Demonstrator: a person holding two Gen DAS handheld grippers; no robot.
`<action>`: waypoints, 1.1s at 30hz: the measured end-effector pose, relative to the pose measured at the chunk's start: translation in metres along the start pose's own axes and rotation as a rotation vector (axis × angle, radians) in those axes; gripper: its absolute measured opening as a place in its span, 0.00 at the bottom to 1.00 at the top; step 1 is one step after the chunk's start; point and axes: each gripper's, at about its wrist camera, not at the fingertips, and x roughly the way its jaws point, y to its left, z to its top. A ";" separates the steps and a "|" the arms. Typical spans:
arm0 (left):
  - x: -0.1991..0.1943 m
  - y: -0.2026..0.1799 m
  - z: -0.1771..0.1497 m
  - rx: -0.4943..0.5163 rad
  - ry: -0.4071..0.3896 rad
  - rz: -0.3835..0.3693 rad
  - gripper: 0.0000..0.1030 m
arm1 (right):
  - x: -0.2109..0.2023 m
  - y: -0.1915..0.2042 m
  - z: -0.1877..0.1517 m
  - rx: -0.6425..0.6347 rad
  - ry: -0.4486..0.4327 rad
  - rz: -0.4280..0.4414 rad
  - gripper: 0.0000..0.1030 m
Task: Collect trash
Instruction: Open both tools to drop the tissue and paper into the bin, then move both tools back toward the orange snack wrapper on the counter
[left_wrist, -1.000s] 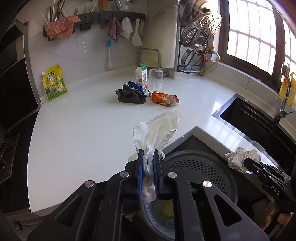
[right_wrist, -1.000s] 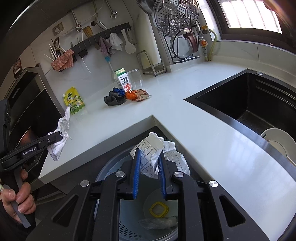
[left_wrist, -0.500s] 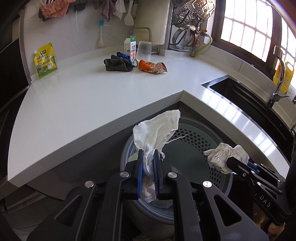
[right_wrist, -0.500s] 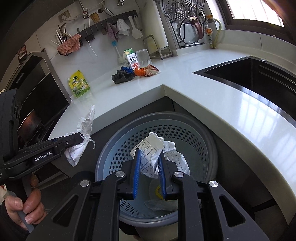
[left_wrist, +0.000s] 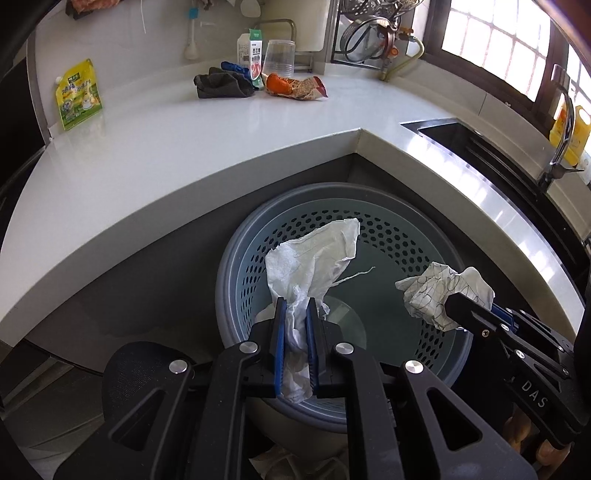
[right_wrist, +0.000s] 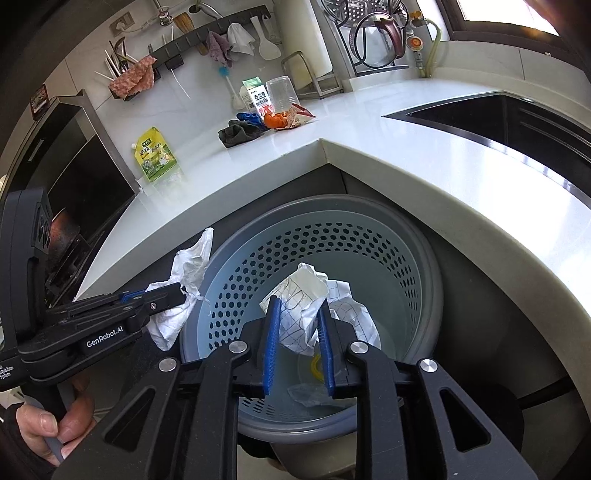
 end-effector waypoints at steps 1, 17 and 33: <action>0.001 0.000 0.000 0.000 0.005 -0.001 0.10 | 0.001 -0.001 0.000 0.003 0.003 0.000 0.20; 0.011 -0.001 -0.003 -0.004 0.016 0.026 0.45 | 0.004 -0.006 -0.001 0.016 -0.006 -0.011 0.36; 0.003 0.010 -0.004 -0.031 -0.008 0.042 0.64 | -0.001 -0.004 0.000 0.009 -0.014 -0.028 0.46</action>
